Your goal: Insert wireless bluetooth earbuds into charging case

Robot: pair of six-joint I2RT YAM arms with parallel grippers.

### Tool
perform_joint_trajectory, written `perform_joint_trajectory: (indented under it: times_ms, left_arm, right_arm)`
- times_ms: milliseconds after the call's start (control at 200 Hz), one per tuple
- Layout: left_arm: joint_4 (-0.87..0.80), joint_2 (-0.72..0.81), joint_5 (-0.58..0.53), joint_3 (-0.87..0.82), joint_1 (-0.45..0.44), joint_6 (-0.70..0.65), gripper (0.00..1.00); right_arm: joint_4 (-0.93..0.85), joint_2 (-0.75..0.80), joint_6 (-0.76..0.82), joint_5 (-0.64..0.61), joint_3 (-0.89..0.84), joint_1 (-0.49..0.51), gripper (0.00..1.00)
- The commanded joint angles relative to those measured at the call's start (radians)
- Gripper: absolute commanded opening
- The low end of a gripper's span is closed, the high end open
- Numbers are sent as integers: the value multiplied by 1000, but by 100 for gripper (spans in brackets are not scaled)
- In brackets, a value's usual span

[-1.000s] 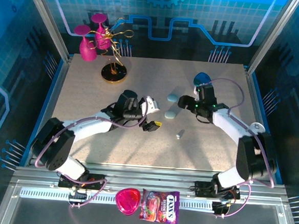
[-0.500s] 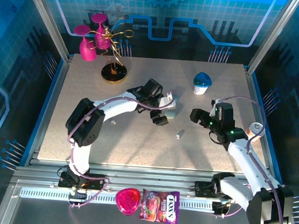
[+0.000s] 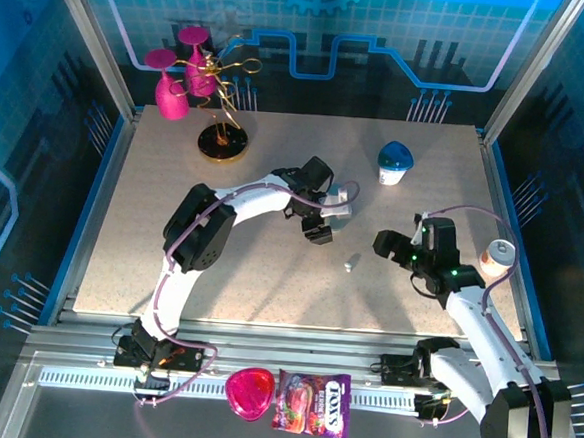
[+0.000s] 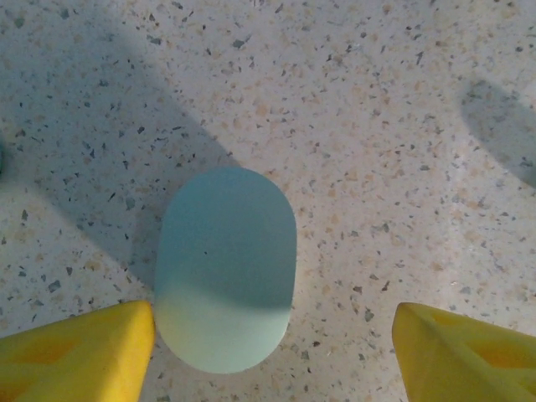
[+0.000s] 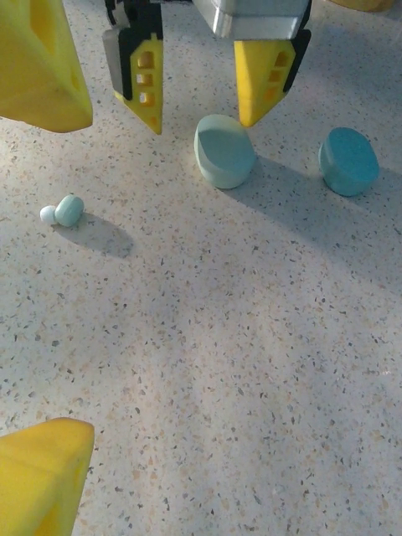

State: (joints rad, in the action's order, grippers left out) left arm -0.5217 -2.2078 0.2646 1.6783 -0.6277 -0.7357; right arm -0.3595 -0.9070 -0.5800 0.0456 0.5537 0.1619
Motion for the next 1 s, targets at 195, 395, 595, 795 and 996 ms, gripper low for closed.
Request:
perform_joint_trajectory:
  times_ms: [195,395,595,795,996]
  left_arm:
    - [-69,-88,8,110,-2,-18,64]
    - [-89,-113,24,134,-3,-33,56]
    - [-88,-95,21,118,-2,-39,40]
    - [-33,-3,48,37,-2,-42,38]
    - [55,182,110,-115,-1,-16,39]
  right_arm:
    - [-12,25,-21,28,-21,-14,89]
    - [-13,25,-29,31,-29,-17,89]
    - [-10,23,-40,46,-22,-22,88]
    - [-4,42,-77,121,-8,-32,88]
    - [53,57,-127,325,-7,-53,86]
